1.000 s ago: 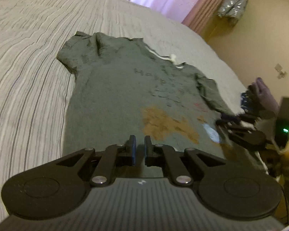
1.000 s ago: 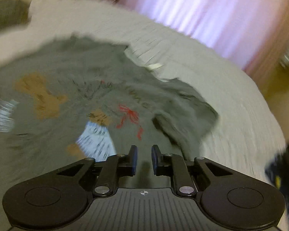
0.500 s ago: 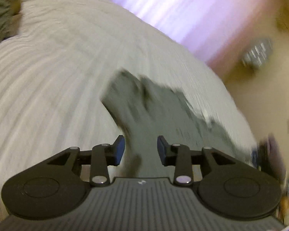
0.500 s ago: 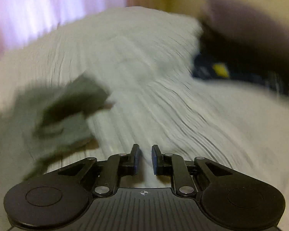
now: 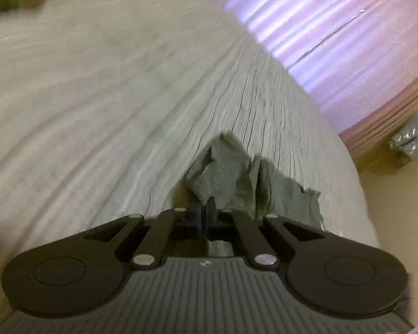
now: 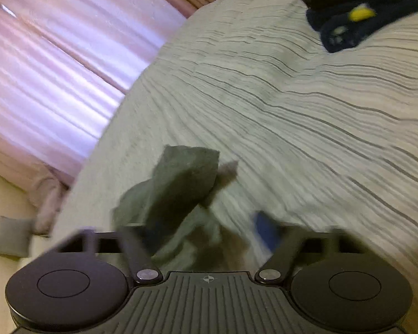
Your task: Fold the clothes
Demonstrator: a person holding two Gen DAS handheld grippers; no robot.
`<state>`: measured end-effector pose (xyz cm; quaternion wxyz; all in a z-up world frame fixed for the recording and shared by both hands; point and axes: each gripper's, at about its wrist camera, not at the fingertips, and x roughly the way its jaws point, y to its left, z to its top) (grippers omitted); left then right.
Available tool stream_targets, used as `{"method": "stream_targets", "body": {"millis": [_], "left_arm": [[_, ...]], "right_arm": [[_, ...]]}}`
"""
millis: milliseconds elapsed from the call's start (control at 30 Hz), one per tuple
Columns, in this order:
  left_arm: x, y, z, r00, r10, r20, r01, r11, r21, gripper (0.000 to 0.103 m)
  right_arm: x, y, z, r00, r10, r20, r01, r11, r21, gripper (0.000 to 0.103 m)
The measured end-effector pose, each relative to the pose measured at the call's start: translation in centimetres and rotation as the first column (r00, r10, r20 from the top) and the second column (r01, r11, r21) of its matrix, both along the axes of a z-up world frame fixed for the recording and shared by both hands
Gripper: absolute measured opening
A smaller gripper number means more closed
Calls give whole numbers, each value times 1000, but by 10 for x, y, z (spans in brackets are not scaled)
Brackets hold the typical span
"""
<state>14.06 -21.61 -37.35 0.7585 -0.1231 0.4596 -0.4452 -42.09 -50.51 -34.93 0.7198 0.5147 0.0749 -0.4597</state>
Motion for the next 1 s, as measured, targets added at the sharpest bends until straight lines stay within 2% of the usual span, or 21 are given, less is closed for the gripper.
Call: {"method": "stream_targets", "body": {"millis": [100,200,233,300,367,433,467,500,533,567,600,633,667,700,733,767,833,967,1000], "left_arm": [[-12,6,3,996,-16,83,12,999,51,0],[-23,13,5,986,-37,164,20,995,102,2],[-27,15,6,981,-44,191,22,993,119,10],[-35,19,8,968,-61,243,23,988,153,12],[-40,24,10,956,-71,284,21,984,177,14],[-27,33,20,971,-21,236,-6,993,116,19],[-18,36,24,979,8,205,-27,996,90,20],[-9,36,27,985,37,169,-49,996,70,20],[-3,40,30,988,63,141,-71,996,54,20],[3,43,32,988,86,125,-91,995,40,20],[6,46,33,988,94,120,-99,995,31,20],[9,49,35,988,103,116,-106,994,21,21],[12,51,36,988,109,110,-111,994,13,20],[11,54,37,989,106,102,-107,994,6,21],[9,59,37,991,96,92,-97,995,2,21],[7,61,36,993,84,78,-84,996,-1,21],[3,65,34,996,65,61,-65,998,-3,21],[-7,64,26,999,37,13,-37,999,-10,20],[-10,63,27,1000,31,5,-31,999,-17,20]], "right_arm": [[-10,3,-3,997,-80,-3,80,997,16,2],[-21,25,10,976,-161,-148,154,986,-62,2],[-26,30,12,965,-186,-183,177,982,-65,2],[-33,32,8,965,-161,-208,161,987,-21,2],[-40,36,10,973,-126,-191,128,992,-1,2],[-46,35,16,983,-94,-157,97,995,14,6],[-50,35,19,991,-79,-111,81,997,17,23],[-56,34,23,995,-75,-60,76,997,20,66],[-58,31,25,997,-74,-10,74,997,20,82],[-57,29,27,998,-59,38,58,998,12,83],[-55,28,29,996,-37,86,37,999,2,83],[-51,25,28,995,-31,96,30,999,15,82],[-46,20,26,995,-31,91,28,999,36,70],[-41,19,21,996,-25,89,19,997,70,50],[-36,18,16,996,-16,87,7,994,107,44],[-33,19,10,996,-19,92,6,990,139,41],[-31,23,5,993,-23,118,6,990,143,41],[-25,14,-6,976,-28,218,-9,986,169,41],[-22,11,-8,975,-24,221,-11,987,159,10]]}}
